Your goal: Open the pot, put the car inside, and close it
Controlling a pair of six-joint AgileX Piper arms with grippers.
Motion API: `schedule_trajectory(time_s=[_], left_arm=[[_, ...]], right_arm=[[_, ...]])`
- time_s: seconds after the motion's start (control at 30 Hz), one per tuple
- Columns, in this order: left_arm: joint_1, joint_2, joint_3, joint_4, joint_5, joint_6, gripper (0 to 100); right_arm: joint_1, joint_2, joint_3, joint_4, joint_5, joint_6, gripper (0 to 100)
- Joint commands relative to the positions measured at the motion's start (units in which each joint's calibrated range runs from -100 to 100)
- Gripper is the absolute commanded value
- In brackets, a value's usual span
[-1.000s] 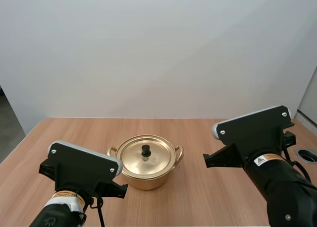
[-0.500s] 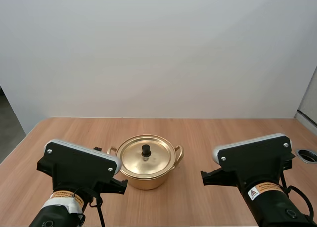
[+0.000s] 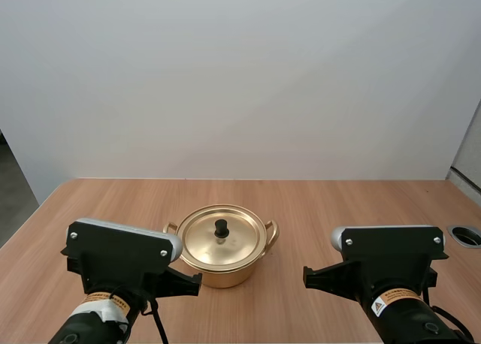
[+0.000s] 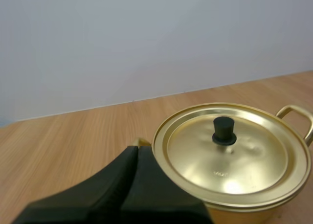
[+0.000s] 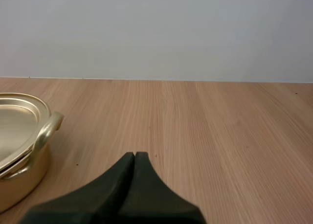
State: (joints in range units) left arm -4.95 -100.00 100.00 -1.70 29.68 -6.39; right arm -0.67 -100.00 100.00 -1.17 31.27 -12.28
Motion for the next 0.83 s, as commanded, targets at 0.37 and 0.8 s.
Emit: schedule_trajectory(time_s=[0.37,0.8], left_arm=[[0.02,0.00,0.00,-1.99,-0.53,0.44,0],[0.02,0.00,0.00,-1.99,-0.53,0.44,0]], right_arm=[[0.05,0.00,0.00,0.02,-0.04,-0.01,0],[0.05,0.00,0.00,0.02,-0.04,-0.01,0]])
